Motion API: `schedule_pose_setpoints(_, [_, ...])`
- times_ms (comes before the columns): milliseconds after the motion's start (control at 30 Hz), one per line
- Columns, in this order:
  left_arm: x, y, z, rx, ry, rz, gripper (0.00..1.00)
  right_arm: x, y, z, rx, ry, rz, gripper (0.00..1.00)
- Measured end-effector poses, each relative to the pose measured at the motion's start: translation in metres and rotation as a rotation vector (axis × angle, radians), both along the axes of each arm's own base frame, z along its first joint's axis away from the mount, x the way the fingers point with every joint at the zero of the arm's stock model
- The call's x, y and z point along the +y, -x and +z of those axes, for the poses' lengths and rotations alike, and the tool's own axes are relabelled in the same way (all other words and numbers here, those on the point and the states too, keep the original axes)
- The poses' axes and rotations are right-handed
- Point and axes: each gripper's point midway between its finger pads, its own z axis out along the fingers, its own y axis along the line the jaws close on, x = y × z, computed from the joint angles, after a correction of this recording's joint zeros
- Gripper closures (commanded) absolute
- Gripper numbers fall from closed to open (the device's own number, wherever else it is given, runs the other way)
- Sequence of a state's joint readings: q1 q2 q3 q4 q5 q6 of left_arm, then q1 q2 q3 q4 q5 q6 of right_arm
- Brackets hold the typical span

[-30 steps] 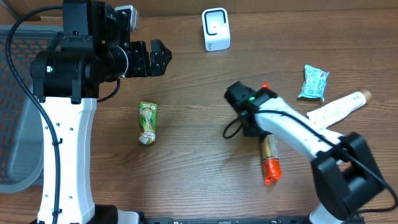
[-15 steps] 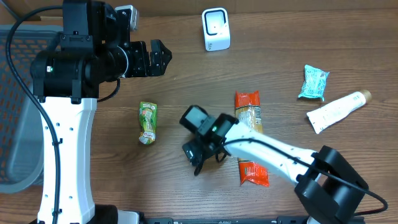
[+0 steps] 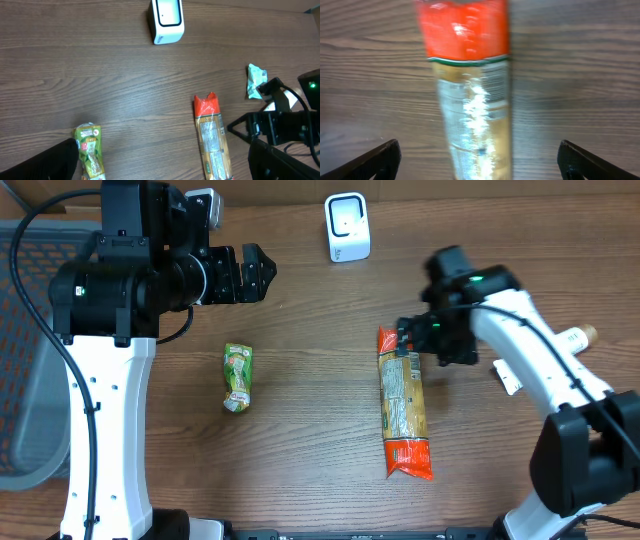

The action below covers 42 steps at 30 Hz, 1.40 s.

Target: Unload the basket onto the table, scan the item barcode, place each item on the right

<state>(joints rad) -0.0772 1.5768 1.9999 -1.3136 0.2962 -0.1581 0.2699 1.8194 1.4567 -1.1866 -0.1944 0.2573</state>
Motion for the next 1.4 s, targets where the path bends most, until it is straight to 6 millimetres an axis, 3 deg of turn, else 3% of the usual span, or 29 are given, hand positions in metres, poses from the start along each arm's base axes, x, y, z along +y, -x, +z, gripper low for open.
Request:
schedule_pose_setpoints(100, [0.000, 0.000, 0.000, 0.000, 0.000, 0.000, 0.00, -0.019, 0.009, -0.020, 0.052, -0.072, -0.013, 0.00])
schedule_pose_setpoints(200, [0.000, 0.000, 0.000, 0.000, 0.000, 0.000, 0.00, -0.025, 0.017, -0.040, 0.069, -0.147, -0.010, 0.01])
schedule_pose_setpoints(400, [0.000, 0.000, 0.000, 0.000, 0.000, 0.000, 0.00, -0.010, 0.037, -0.075, 0.044, -0.304, 0.054, 0.13])
schedule_pose_setpoints(467, [0.000, 0.000, 0.000, 0.000, 0.000, 0.000, 0.00, -0.005, 0.040, -0.078, 0.027, -0.343, 0.069, 0.19])
schedule_pose_setpoints(700, [0.000, 0.000, 0.000, 0.000, 0.000, 0.000, 0.00, 0.008, 0.050, -0.086, -0.012, -0.423, 0.108, 0.80])
schedule_pose_setpoints(800, [0.000, 0.000, 0.000, 0.000, 0.000, 0.000, 0.01, 0.012, 0.054, -0.085, -0.002, -0.456, 0.103, 0.96])
schedule_pose_setpoints(1033, [0.000, 0.000, 0.000, 0.000, 0.000, 0.000, 0.00, 0.010, 0.057, -0.069, 0.066, -0.433, 0.096, 0.96])
schedule_pose_setpoints(1167, [0.000, 0.000, 0.000, 0.000, 0.000, 0.000, 0.00, -0.011, 0.041, -0.041, 0.086, -0.159, 0.054, 0.96])
schedule_pose_setpoints(1300, [0.000, 0.000, 0.000, 0.000, 0.000, 0.000, 0.01, -0.007, 0.028, -0.021, -0.023, 0.128, 0.066, 0.94])
schedule_pose_setpoints(1367, [0.000, 0.000, 0.000, 0.000, 0.000, 0.000, 0.00, 0.003, 0.031, -0.019, -0.065, 0.221, 0.092, 0.81])
schedule_pose_setpoints(1400, [0.000, 0.000, 0.000, 0.000, 0.000, 0.000, 0.00, 0.011, 0.035, -0.019, -0.089, 0.274, 0.114, 0.60])
